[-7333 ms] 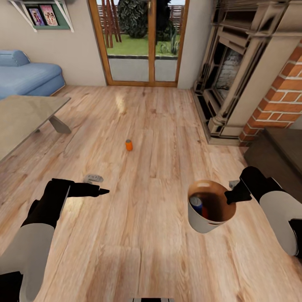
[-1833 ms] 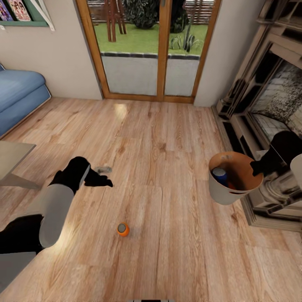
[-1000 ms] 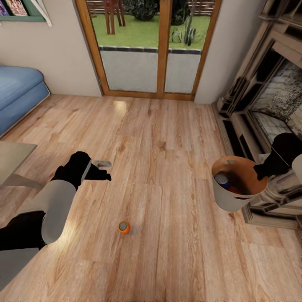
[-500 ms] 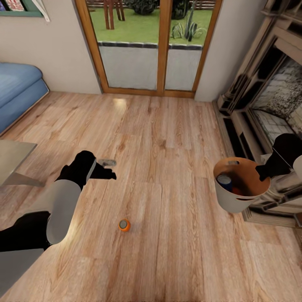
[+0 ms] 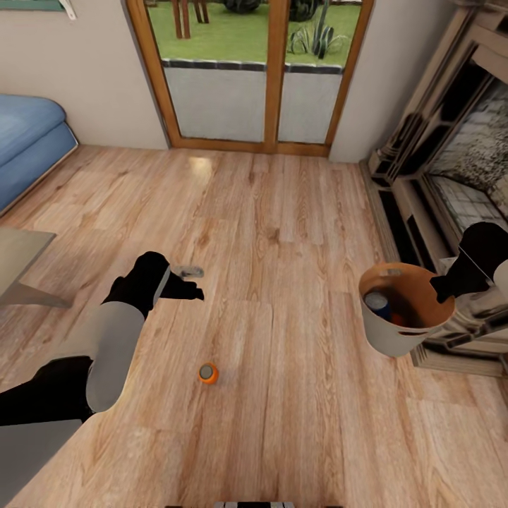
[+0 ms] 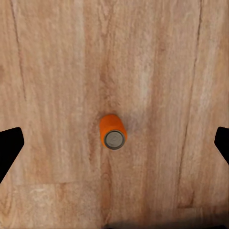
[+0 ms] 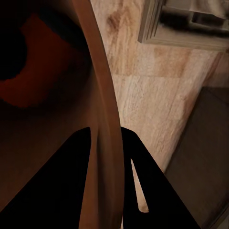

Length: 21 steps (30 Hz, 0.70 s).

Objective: Put the three can of soda from the living room inside the tash can in the kitchen.

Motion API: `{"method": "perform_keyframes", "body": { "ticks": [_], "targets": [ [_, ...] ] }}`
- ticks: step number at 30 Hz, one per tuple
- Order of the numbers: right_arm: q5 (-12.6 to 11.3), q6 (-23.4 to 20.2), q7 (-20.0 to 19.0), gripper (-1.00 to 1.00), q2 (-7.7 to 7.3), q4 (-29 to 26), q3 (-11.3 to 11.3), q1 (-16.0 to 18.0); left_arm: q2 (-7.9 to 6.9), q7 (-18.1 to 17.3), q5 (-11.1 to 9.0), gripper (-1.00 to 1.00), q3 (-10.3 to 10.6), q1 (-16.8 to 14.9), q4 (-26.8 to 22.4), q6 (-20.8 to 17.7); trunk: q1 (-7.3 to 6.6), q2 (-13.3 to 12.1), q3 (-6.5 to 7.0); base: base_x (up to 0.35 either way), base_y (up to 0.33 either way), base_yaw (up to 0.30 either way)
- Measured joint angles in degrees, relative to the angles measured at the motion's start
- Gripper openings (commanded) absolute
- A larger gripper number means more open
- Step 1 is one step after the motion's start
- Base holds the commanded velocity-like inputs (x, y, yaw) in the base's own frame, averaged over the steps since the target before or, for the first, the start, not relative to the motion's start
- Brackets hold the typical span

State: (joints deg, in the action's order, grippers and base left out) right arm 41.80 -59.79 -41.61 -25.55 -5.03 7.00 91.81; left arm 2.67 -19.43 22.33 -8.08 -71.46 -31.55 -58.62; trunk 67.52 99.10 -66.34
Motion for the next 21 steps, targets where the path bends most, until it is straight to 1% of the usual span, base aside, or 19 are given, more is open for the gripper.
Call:
{"method": "perform_keyframes", "body": {
  "ticks": [2, 5, 11, 13, 15, 18, 21],
  "targets": [
    [0.01, 0.05, 0.00, -1.00, 0.03, 0.09, -0.06, 0.74, 0.03, 0.03, 0.00, 1.00, 0.00, 0.00, 0.00, 0.00, 0.44, 0.80, -0.54, 0.000, 0.000, 0.000],
    [-0.64, -0.20, -0.03, -1.00, 0.02, 0.54, 0.36, 1.48, 0.05, 0.12, 0.01, 1.00, 0.00, 0.00, -0.03, 0.00, 1.10, 2.01, -1.35, 0.000, 0.000, 0.000],
    [0.07, -0.01, 0.00, -1.00, -0.11, 0.78, 1.95, 1.87, 0.23, 0.22, -0.01, 1.00, 0.00, 0.00, 0.03, 0.07, 2.42, 4.41, -2.96, 0.000, 0.000, 0.000],
    [0.06, 0.01, 0.00, -1.00, -0.11, 0.78, 1.97, 1.96, 0.29, 0.22, 0.00, 1.00, 0.00, 0.00, 0.02, 0.08, 2.86, 5.21, -3.50, 0.000, 0.000, 0.000],
    [0.12, 0.13, 0.00, -1.00, -0.12, 0.79, 1.75, 2.81, 0.39, 0.21, 0.00, 1.00, 0.00, 0.00, 0.01, 0.09, 3.29, 6.02, -4.03, 0.000, 0.000, 0.000],
    [-0.45, -0.12, -0.02, -1.00, -0.11, 0.85, 1.47, 3.41, 0.45, 0.20, 0.00, 1.00, 0.00, 0.00, 0.01, 0.09, 3.95, 7.22, -4.84, 0.000, 0.000, 0.000],
    [-0.36, -0.08, -0.02, -1.00, -0.10, 0.87, 1.56, 4.06, 0.49, 0.18, 0.03, 1.00, 0.00, 0.00, 0.00, 0.12, 4.61, 8.42, -5.65, 0.000, 0.000, 0.000]
  ]
}}
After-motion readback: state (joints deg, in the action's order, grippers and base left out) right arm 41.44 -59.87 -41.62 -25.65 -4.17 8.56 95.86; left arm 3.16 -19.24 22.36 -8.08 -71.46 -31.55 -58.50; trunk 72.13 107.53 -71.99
